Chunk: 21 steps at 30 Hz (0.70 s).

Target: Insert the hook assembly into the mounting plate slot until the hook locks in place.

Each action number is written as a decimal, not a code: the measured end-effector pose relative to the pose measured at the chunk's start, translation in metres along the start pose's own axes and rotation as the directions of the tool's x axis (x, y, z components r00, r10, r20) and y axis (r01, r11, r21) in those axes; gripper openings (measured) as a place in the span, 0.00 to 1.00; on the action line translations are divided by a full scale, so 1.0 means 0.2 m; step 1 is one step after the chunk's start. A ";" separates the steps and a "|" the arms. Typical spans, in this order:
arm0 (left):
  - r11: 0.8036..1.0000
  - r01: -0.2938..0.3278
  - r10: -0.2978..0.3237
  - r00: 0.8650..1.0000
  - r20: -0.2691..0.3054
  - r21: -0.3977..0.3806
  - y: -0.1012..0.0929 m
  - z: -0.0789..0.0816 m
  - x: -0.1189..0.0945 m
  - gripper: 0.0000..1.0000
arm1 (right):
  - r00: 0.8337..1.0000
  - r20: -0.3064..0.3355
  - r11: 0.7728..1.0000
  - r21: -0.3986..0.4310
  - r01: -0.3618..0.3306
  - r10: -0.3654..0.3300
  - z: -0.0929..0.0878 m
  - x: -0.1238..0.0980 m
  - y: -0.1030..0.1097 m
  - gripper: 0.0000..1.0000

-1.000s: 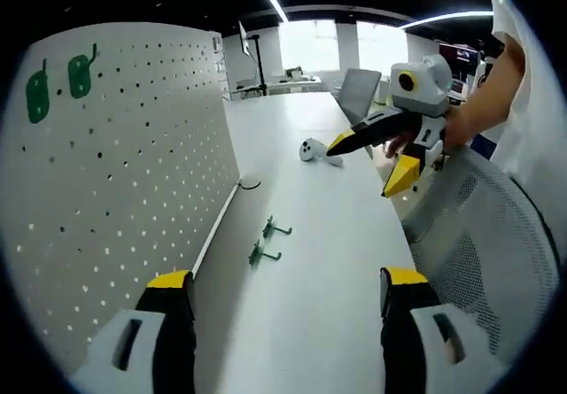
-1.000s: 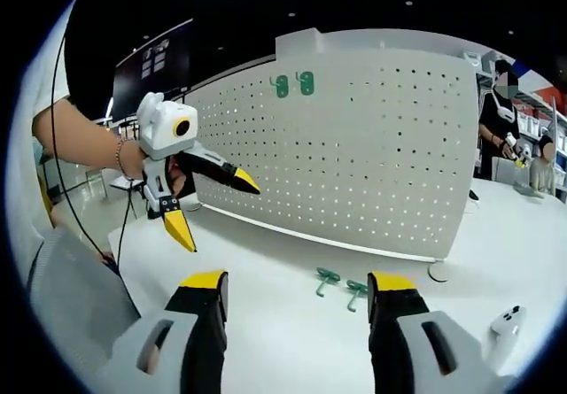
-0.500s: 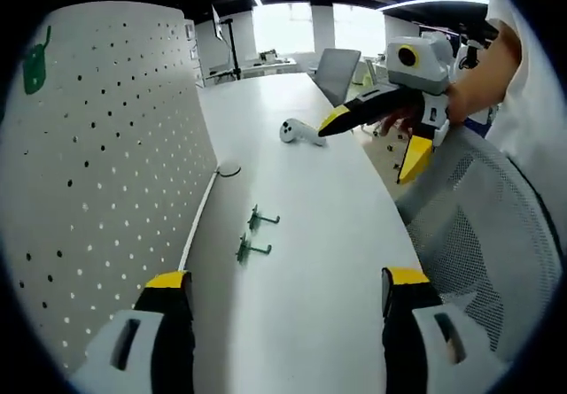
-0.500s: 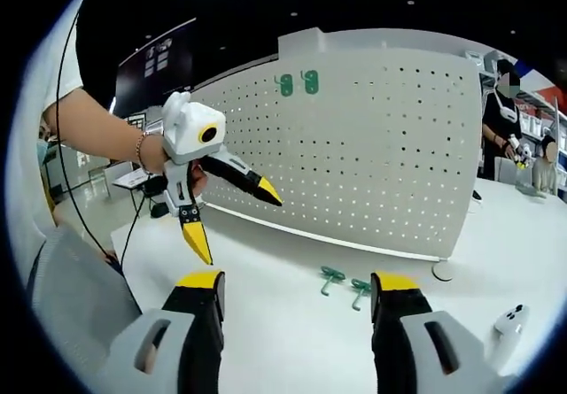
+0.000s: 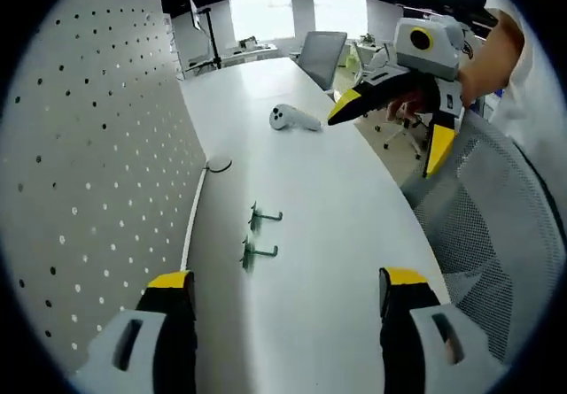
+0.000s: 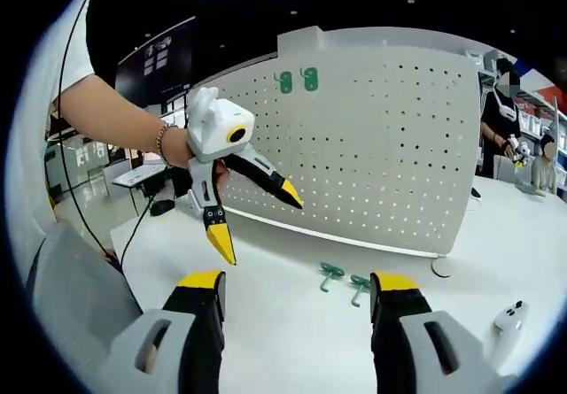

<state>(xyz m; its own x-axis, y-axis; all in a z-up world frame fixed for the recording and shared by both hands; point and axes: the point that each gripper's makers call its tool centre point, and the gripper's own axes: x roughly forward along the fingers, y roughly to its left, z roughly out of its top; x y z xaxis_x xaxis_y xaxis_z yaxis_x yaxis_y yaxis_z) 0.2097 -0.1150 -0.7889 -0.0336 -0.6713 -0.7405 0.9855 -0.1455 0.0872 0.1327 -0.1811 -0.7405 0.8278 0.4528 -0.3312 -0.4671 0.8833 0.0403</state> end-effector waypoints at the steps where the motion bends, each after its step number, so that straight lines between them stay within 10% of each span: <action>1: 1.000 0.008 -0.008 1.000 -0.005 0.003 0.00 0.00 0.01 0.88 | 1.000 -0.001 1.000 -0.003 0.001 -0.001 0.00 0.00 0.00 0.65; 21: 0.996 0.076 -0.072 0.994 -0.081 0.046 0.05 -0.01 0.19 0.89 | 1.000 -0.014 1.000 0.006 -0.004 0.004 -0.02 0.01 0.01 0.64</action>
<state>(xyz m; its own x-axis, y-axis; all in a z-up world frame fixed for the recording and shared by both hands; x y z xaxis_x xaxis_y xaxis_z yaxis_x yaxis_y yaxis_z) 0.2190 -0.1400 -0.8167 -0.0909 -0.5976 -0.7966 0.9714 -0.2293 0.0612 0.1327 -0.1789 -0.7455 0.8217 0.4546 -0.3439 -0.4684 0.8823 0.0471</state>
